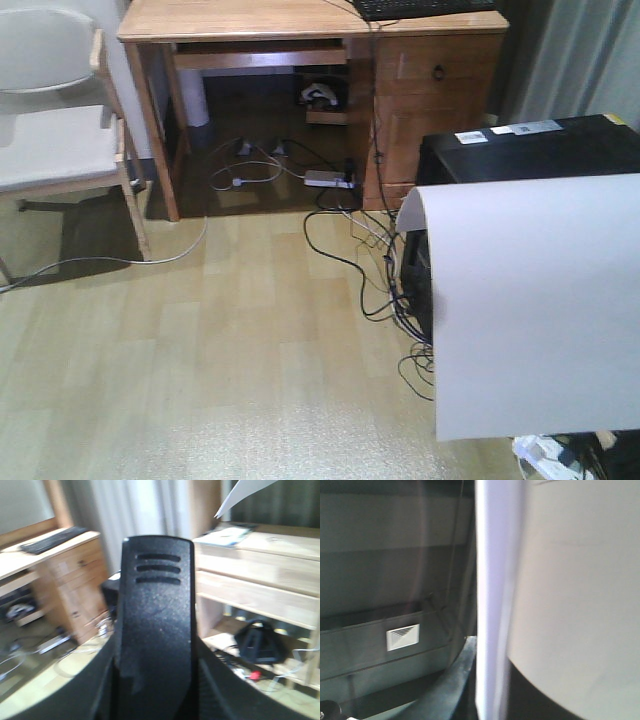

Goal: Grab stapler and paper to desk for stapling
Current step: 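Drive the base to the wooden desk holding stapler and paper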

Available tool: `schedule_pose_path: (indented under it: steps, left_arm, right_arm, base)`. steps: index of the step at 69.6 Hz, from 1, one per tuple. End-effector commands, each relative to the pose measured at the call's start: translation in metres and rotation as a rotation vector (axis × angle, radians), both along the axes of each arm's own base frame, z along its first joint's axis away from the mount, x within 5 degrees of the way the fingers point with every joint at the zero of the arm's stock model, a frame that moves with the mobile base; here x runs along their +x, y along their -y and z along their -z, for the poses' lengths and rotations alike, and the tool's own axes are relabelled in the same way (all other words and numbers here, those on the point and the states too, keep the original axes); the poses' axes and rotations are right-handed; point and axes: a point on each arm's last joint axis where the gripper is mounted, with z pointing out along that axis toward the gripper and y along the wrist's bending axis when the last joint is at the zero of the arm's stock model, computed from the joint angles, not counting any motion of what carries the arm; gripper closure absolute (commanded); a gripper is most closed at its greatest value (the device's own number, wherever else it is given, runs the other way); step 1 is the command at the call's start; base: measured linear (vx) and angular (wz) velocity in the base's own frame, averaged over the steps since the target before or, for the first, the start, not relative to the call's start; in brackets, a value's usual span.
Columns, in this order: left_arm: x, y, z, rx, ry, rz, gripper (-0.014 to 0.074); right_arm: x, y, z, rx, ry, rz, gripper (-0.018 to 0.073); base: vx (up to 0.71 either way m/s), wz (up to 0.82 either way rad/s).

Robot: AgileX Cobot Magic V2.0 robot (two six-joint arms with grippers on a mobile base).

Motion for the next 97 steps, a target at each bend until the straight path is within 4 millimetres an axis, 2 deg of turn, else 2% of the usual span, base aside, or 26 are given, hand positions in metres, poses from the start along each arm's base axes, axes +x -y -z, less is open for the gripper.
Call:
schedule_pose_path:
  steps: [1,49,97]
  left_arm:
    - [0.0016,0.0008,-0.0173,-0.092,0.083,-0.004,0.0603]
    - [0.0016,0.0008,-0.0173,-0.092,0.083,-0.004,0.0603]
    - [0.0016,0.0008,-0.0173,-0.092,0.083,-0.004,0.0603]
  right_arm:
    - [-0.0026,0.0008,-0.0081,0.011,0.047,-0.001,0.0565]
    - [-0.0027,0.0007,-0.0082,0.011,0.049,-0.002,0.0565]
    - [-0.0027,0.0007,-0.0082,0.011,0.049,-0.002,0.0565]
  base:
    - [0.08,0.28]
    - [0.15,0.17]
    - [0.32,0.07]
